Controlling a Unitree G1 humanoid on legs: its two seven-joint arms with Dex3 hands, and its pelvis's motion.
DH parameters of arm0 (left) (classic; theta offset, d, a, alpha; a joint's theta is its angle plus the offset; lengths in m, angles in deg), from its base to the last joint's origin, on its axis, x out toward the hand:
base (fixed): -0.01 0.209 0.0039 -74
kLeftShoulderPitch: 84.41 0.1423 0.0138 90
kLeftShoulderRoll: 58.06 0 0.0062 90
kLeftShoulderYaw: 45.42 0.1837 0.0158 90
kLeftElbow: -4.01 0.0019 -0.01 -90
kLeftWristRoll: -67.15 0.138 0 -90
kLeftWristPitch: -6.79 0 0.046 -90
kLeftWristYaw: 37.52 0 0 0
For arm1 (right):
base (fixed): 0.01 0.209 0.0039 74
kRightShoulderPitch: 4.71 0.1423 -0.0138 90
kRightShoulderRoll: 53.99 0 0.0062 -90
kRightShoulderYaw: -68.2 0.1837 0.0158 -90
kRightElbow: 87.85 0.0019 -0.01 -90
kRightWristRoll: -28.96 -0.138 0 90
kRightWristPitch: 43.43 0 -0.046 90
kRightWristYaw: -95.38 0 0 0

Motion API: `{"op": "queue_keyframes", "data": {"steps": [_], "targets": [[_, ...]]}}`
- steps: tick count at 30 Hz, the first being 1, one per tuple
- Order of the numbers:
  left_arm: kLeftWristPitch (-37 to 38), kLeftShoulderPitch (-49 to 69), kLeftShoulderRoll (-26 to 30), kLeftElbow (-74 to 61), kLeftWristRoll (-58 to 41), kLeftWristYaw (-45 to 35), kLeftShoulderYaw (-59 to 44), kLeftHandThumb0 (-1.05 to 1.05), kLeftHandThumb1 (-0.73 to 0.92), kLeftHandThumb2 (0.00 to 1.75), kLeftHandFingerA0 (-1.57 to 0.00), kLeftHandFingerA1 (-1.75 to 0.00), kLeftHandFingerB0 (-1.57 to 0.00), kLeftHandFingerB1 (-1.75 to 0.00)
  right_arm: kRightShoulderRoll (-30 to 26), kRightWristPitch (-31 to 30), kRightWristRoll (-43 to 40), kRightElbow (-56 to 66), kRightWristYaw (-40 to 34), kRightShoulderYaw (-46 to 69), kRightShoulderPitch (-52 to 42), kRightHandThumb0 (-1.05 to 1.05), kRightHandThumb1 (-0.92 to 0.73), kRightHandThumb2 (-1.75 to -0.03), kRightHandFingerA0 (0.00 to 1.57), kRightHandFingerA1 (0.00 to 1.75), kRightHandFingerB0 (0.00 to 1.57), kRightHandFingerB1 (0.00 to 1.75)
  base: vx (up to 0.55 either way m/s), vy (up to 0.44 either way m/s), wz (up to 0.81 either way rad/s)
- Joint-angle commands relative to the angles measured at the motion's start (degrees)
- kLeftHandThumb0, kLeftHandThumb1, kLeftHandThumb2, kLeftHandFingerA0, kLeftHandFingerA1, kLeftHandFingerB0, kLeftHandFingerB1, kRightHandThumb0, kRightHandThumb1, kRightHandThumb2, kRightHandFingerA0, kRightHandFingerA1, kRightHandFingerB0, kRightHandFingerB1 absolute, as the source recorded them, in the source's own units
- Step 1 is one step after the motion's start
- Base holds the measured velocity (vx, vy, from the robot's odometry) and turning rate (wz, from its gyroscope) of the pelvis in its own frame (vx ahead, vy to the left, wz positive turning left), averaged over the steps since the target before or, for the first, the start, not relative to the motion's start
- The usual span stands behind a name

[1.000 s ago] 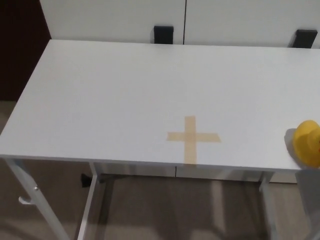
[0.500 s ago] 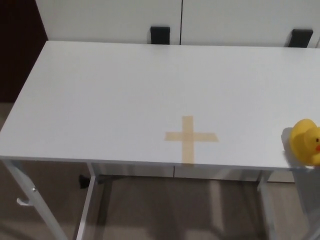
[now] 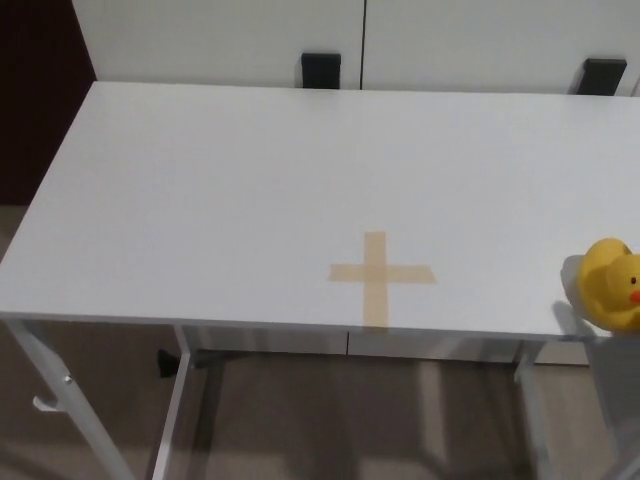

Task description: The robot uses its right hand to push the yellow duck toy to the center of the white desk.

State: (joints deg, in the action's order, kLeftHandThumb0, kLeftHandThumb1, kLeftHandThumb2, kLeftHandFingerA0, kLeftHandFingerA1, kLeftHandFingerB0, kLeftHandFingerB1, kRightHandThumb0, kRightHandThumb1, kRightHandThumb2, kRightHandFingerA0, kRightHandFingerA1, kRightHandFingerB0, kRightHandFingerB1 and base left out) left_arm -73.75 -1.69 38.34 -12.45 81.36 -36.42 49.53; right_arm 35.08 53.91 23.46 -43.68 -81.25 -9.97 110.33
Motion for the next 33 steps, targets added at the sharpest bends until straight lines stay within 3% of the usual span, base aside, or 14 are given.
{"op": "queue_keyframes", "data": {"steps": [1, 2, 10, 11, 14, 15, 17, 18, 19, 26, 27, 29, 30, 33], "targets": [[-2.55, -0.83, -0.42, 0.66, -2.22, -2.02, -1.99, 0.17, -0.43, 1.45, -1.37, -0.94, -1.44, -0.91, 1.24, -0.71, 0.84, -1.19, -2.35, -0.2, 0.8, -0.88, -0.92, -0.8, 0.42, 0.46, 0.31, 0.39, 0.0, 0.0, 0.0], [-2.29, -0.59, -0.74, 0.7, -2.06, -1.61, -2.13, 0.24, -0.42, 1.37, -1.36, -0.91, -1.47, -0.94, 1.66, -0.53, 1.18, -1.22, -3.16, -0.32, 0.69, -0.89, -0.92, -0.8, 0.44, 0.44, 0.35, 0.4, 0.0, 0.0, 0.0], [-2.02, -0.16, -1.28, 0.89, -0.91, -0.44, -1.57, 0.19, -0.45, 1.42, -1.46, -0.89, -1.41, -0.88, 6.73, 2.1, 3.33, -0.87, -9.83, -1.46, 1.12, -0.82, -0.92, -0.75, 0.45, 0.44, 0.4, 0.42, 0.0, 0.0, 0.0], [-2.11, -0.26, -1.34, 0.94, -0.64, -0.52, -1.29, 0.2, -0.43, 1.32, -1.41, -0.91, -1.35, -0.92, 9.54, 2.24, 3.95, -0.12, -12.48, -2.17, 2.06, -0.84, -0.92, -0.79, 0.29, 0.42, 0.27, 0.38, 0.0, 0.0, 0.0], [-2.08, -0.29, -1.48, 0.9, -0.37, -0.53, -0.92, 0.22, -0.42, 1.42, -1.46, -0.86, -1.38, -0.88, 11.32, 1.99, 4.29, 0.9, -13.54, -2.56, 2.44, -0.81, -0.92, -0.8, 0.21, 0.42, 0.26, 0.38, 0.0, 0.0, 0.0], [-2.13, -0.3, -1.48, 0.87, -0.38, -0.45, -0.89, 0.22, -0.41, 1.4, -1.43, -0.87, -1.35, -0.88, 11.86, 1.8, 4.31, 1.37, -13.47, -2.78, 2.56, -0.8, -0.8, -1.15, 0.04, 0.46, 0.08, 0.44, 0.0, 0.0, 0.0], [-2.21, -0.32, -1.47, 0.84, -0.47, -0.32, -0.83, 0.22, -0.41, 1.4, -1.43, -0.87, -1.35, -0.88, 12.64, 1.48, 4.41, 2.07, -13.5, -3.08, 2.71, -0.8, -0.8, -1.15, 0.04, 0.46, 0.08, 0.44, 0.0, 0.0, 0.0], [-2.24, -0.33, -1.42, 0.82, -0.57, -0.41, -0.89, 0.22, -0.43, 1.42, -1.46, -0.87, -1.39, -0.88, 13.11, 1.33, 4.62, 2.21, -13.92, -3.3, 2.94, -0.82, -0.92, -0.81, 0.02, 0.29, 0.11, 0.28, 0.0, 0.0, 0.0], [-2.18, -0.31, -1.42, 0.86, -1.03, -0.58, -1.3, 0.22, -0.26, 1.24, -1.39, -0.98, -1.39, -0.99, 14.41, 0.59, 5.28, 2.54, -15.84, -3.74, 3.55, -0.94, -0.86, -1.23, 0.0, 0.14, 0.11, 0.17, 0.0, 0.0, 0.0], [-1.75, -0.26, -1.55, 0.97, -0.78, -0.39, -1.12, 0.29, -0.52, 1.47, -1.46, -0.86, -1.42, -0.83, 17.5, 1.21, 6.22, 2.66, -20.91, -3.82, 4.18, -0.99, -0.9, -1.23, 0.0, 0.09, 0.13, 0.09, 0.0, 0.0, 0.0], [-1.6, -0.1, -1.6, 0.96, -0.97, -0.63, -1.26, 0.27, -0.51, 1.49, -1.46, -0.87, -1.45, -0.84, 18.12, 2.41, 7.73, 2.1, -23.81, -4.25, 4.08, -0.83, -0.92, -0.81, 0.0, 0.01, 0.06, 0.24, 0.0, 0.0, 0.0], [-1.45, 0.1, -1.65, 0.95, -1.18, -0.95, -1.42, 0.27, -0.51, 1.49, -1.46, -0.87, -1.45, -0.84, 18.81, 3.76, 9.52, 1.44, -27.29, -4.79, 3.96, -0.83, -0.92, -0.81, 0.0, 0.01, 0.06, 0.24, 0.0, 0.0, 0.0], [-1.54, 0.13, -1.77, 0.97, -1.05, -1.03, -1.27, 0.22, -0.44, 1.35, -1.37, -0.94, -1.46, -0.88, 19.33, 4.76, 11.22, 0.54, -30.82, -5.34, 4.15, -0.96, -0.82, -1.17, 0.0, 0.13, 0.11, 0.12, 0.0, 0.0, 0.0], [-1.31, 0.3, -1.93, 0.88, -0.59, -1.06, -0.78, 0.28, -0.48, 1.43, -1.47, -0.89, -1.45, -0.84, 20.6, 5.82, 15.55, -2.07, -39.65, -7.16, 5.02, -1.0, -0.84, -1.15, 0.0, 0.14, 0.0, 0.0, 0.0, 0.0, 0.0]]}}
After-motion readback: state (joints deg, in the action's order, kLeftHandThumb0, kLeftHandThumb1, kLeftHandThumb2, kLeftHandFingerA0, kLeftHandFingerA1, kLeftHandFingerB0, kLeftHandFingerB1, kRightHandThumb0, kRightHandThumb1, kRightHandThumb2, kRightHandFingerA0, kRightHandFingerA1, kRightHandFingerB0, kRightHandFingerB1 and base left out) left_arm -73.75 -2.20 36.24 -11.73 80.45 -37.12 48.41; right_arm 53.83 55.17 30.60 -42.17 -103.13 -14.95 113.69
